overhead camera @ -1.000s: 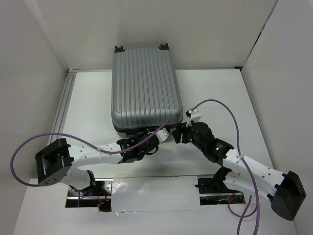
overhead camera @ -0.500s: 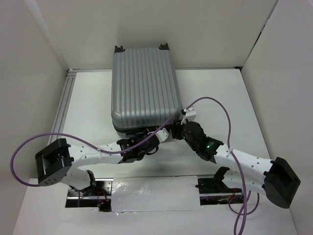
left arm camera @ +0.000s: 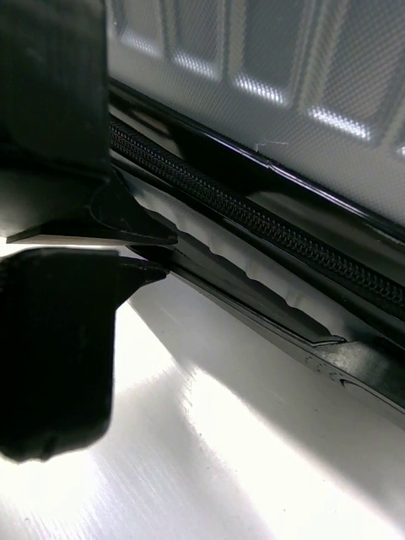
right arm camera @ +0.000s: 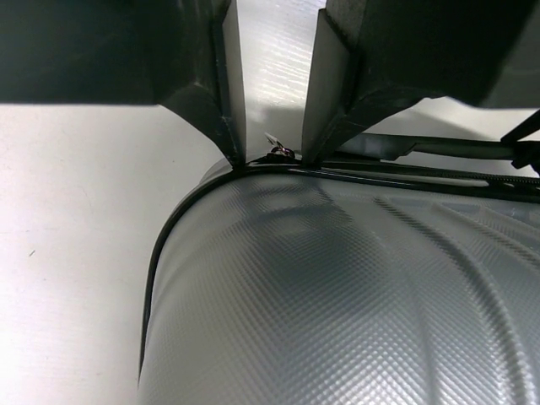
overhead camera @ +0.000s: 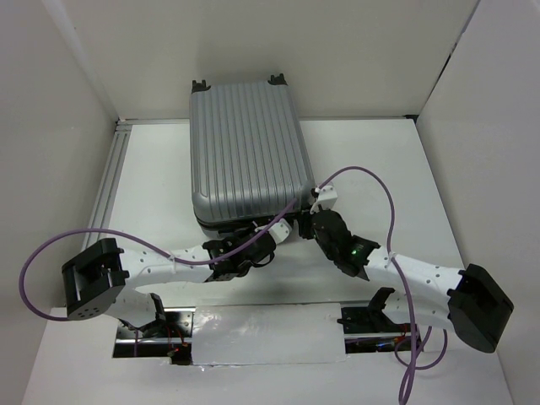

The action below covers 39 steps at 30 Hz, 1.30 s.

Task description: Pack the luggage

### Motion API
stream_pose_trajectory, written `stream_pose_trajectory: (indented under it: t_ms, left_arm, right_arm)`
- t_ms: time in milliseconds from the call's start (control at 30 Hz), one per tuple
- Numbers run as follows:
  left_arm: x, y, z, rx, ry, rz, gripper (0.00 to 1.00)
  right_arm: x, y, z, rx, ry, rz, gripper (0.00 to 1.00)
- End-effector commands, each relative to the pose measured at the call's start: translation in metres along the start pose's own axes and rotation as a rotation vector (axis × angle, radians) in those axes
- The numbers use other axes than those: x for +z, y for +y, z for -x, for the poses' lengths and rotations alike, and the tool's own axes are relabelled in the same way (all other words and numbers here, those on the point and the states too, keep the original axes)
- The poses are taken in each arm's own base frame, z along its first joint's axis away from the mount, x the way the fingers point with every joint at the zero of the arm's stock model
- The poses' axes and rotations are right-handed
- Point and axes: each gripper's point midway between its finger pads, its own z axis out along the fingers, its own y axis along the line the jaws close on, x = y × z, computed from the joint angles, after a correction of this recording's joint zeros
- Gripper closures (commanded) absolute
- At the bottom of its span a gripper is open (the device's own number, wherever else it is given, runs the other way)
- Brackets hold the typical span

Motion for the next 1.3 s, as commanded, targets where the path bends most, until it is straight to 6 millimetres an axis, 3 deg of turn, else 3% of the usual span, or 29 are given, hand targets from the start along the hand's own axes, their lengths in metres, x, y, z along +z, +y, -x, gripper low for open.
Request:
stream_pose_trajectory:
  t_ms: [0,100,133,233,333,367,433,500,533,667,733,900,933,967,1100,1267]
  left_arm:
    - [0.008,-0.011,-0.024,-0.120,0.059,0.004,1.00]
    - [0.006,-0.011,-0.024,-0.149,0.049,0.005,1.00]
    - [0.004,-0.007,-0.024,-0.153,0.044,0.018,1.00]
    - [0.000,-0.002,-0.025,-0.171,0.033,0.028,1.00]
    - [-0.003,-0.001,-0.025,-0.197,0.023,0.028,1.00]
    - [-0.004,0.000,-0.027,-0.197,0.023,0.028,1.00]
    - [-0.004,0.000,-0.027,-0.197,0.023,0.028,1.00]
    - [-0.003,-0.002,-0.024,-0.203,0.015,0.018,1.00]
    - [-0.003,-0.002,-0.024,-0.203,0.015,0.018,1.00]
    - [-0.003,-0.002,-0.022,-0.209,0.007,0.018,1.00]
    - [-0.002,-0.003,-0.025,-0.193,0.016,0.018,1.00]
    - [-0.002,-0.003,-0.025,-0.193,0.016,0.018,1.00]
    - [-0.001,-0.003,-0.023,-0.200,0.008,0.018,1.00]
    - [-0.001,-0.003,-0.021,-0.205,0.000,0.018,1.00]
    - [-0.001,-0.005,-0.021,-0.195,0.001,0.007,1.00]
    - [-0.001,-0.003,-0.023,-0.197,0.009,0.018,1.00]
  right_arm:
    - [0.007,0.015,0.021,0.076,-0.061,0.029,0.78]
    - [0.004,0.014,0.022,0.096,-0.057,0.028,0.91]
    - [0.004,0.011,0.019,0.096,-0.040,0.011,1.00]
    - [0.001,0.005,0.014,0.115,-0.016,-0.023,1.00]
    - [-0.003,0.013,0.017,0.118,-0.010,0.011,1.00]
    - [-0.008,0.021,0.019,0.112,-0.009,0.053,0.78]
    - [-0.012,0.024,0.020,0.103,-0.012,0.081,0.53]
    - [-0.014,0.021,0.015,0.075,-0.005,0.073,0.38]
    - [-0.014,0.014,0.012,0.066,0.000,0.036,0.37]
    - [-0.013,0.008,0.008,0.049,0.020,0.005,0.40]
    - [-0.014,0.015,0.007,0.054,0.027,0.044,0.41]
    - [-0.010,0.010,-0.019,0.056,0.096,0.022,0.43]
    - [-0.009,0.010,-0.019,0.051,0.086,0.027,0.43]
    - [-0.009,0.016,-0.006,0.069,0.038,0.049,0.43]
    - [-0.002,0.008,0.003,0.053,0.008,-0.005,0.45]
    - [0.005,0.012,0.012,0.052,-0.012,0.027,0.52]
